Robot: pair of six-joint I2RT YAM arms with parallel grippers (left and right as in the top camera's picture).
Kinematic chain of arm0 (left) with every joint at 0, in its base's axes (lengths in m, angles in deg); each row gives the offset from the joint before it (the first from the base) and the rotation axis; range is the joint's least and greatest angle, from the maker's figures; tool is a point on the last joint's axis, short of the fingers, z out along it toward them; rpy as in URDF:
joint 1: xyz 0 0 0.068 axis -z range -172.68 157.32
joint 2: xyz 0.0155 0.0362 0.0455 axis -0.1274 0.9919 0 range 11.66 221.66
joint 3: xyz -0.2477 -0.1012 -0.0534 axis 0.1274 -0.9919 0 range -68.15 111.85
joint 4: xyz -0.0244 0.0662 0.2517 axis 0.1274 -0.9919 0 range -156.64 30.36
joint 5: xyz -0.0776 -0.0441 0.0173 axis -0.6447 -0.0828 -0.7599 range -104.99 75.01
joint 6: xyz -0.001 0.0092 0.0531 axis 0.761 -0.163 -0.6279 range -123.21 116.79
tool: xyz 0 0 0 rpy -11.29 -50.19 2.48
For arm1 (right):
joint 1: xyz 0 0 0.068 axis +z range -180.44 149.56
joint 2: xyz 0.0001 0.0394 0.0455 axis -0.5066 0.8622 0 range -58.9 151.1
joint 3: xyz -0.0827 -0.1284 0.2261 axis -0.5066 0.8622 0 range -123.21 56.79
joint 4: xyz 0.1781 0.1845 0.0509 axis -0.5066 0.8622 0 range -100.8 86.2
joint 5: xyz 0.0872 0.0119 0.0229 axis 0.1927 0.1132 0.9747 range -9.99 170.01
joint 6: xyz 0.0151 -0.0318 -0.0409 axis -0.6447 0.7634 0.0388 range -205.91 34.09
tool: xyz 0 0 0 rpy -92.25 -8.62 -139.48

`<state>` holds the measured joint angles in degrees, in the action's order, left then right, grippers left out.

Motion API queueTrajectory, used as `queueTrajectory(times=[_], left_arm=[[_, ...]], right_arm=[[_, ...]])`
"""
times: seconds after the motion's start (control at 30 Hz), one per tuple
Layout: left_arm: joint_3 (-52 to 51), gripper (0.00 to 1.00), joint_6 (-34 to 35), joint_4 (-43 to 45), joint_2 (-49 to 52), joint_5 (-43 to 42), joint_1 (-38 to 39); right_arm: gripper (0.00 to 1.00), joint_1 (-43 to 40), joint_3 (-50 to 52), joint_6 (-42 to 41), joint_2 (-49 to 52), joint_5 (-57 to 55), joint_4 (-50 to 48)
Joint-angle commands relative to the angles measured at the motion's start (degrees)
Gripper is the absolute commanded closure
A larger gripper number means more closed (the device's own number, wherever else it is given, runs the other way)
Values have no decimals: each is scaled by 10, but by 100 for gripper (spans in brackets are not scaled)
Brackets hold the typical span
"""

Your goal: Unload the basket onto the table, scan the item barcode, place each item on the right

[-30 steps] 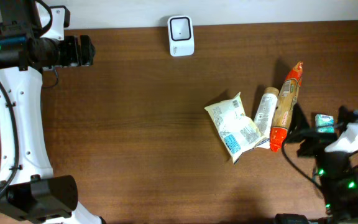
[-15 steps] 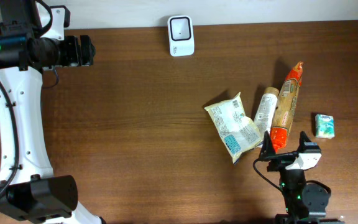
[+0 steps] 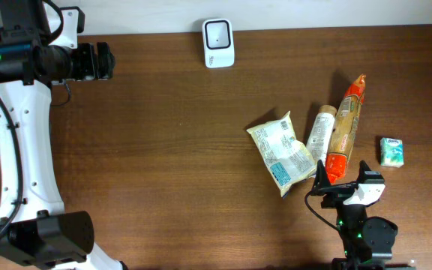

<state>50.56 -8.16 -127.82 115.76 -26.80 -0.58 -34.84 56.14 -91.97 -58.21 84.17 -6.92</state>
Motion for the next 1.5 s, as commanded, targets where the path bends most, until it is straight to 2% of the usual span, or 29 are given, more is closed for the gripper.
queueTrajectory(times=[0.0, 0.17, 0.2, 0.47, 0.67, 0.83, 0.97, 1.1, 1.47], left_arm=[[2, 1, -9, -1, -15, -2, -2], [-24, 1, -12, -10, -99, 38, 0], [-72, 1, -13, 26, -137, 41, 0], [-667, 1, -14, 509, -483, -5, 0], [-974, 1, -44, 685, -717, -4, 0], [-1153, 1, -51, 813, -872, 3, 7], [-1182, 1, -66, 763, -958, 74, 58], [-1182, 1, -78, 638, -1038, 84, 59], [-1182, 1, -80, 638, -1038, 86, 59]], right_arm=[[1, 4, 3, -4, -5, 3, 2], [1, 4, 3, -4, -5, 3, 2], [1, 4, 3, -4, -5, 3, 2], [1, 4, 3, -4, -5, 3, 2], [1, 4, 3, -4, -5, 3, 2], [1, 4, 3, -4, -5, 3, 2], [1, 4, 3, -4, -5, 3, 2], [1, 4, 3, -4, -5, 3, 2], [1, 4, 3, -4, -5, 3, 2]])
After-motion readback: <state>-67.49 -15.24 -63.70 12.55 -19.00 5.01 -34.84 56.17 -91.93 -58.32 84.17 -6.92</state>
